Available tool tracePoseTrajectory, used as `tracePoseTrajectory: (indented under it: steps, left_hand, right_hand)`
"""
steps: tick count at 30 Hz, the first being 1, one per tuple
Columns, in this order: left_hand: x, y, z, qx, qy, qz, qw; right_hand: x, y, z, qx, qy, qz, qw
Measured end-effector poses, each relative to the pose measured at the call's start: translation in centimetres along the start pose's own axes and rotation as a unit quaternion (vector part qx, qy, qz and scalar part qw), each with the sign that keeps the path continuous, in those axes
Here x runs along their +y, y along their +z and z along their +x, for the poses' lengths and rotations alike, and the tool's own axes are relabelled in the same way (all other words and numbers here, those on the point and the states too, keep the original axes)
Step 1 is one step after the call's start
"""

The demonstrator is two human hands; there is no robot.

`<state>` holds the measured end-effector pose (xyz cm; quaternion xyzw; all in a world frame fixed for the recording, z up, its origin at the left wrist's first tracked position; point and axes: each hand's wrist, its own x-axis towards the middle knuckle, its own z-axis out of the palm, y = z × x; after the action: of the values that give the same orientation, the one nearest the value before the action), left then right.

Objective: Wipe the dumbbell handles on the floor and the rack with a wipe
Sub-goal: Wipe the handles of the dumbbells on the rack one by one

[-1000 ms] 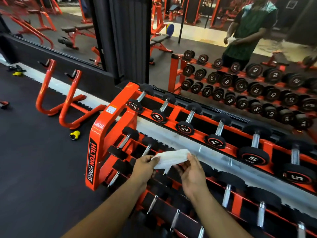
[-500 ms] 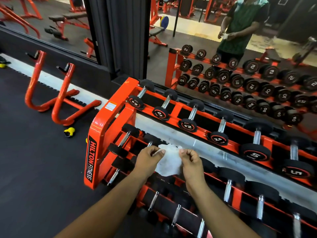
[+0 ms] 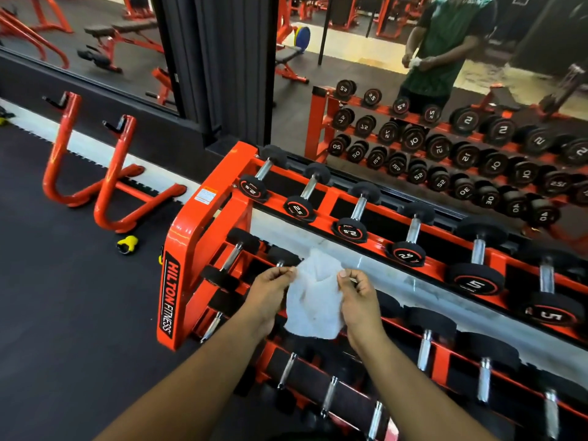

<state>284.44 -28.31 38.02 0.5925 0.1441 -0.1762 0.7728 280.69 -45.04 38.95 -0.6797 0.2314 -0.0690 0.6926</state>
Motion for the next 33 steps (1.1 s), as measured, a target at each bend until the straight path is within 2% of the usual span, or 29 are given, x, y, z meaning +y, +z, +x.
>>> tracePoseTrajectory:
  steps: [3,7,13,19,23,28,30,33]
  left_hand:
    - [-0.5,-0.4,0.4,0.027,-0.031,-0.058,0.997]
    - [-0.9,-0.1,-0.3,-0.072,-0.068,0.003,0.995]
    - [-0.8,0.2,-0.1,0.026,0.037,0.022,0.999]
    - [-0.6,0.3,-0.3,-0.023,0.102,0.153,0.983]
    - [-0.4,0.0,-0.5,-0.050,0.142,0.244,0.958]
    - [-0.4,-0.6,-0.8,-0.071,0.200,0.296,0.931]
    - [-0.4,-0.6,-1.0,-0.068,0.194,0.269,0.941]
    - [-0.1,-0.2,-0.8,-0.012,0.115,0.221,0.968]
  right_hand:
    - [0.1,-0.5,0.5,0.019,-0.002,-0.001,1.000]
    - [0.2,-0.5,0.8,-0.016,0.013,-0.002,1.000]
    - [0.9,-1.3,1.2,0.020,0.015,-0.007,1.000]
    - [0.8,-1.2,0.9,-0.049,0.077,-0.033,0.995]
    - [0.8,-1.1,1.1,-0.052,0.105,-0.047,0.992]
    - [-0.8,-1.3,1.7,-0.113,0.147,-0.093,0.978]
    - [-1.2,-1.0,1.6,-0.112,0.111,-0.109,0.982]
    - [-1.4,-0.5,1.0,-0.113,0.059,-0.125,0.984]
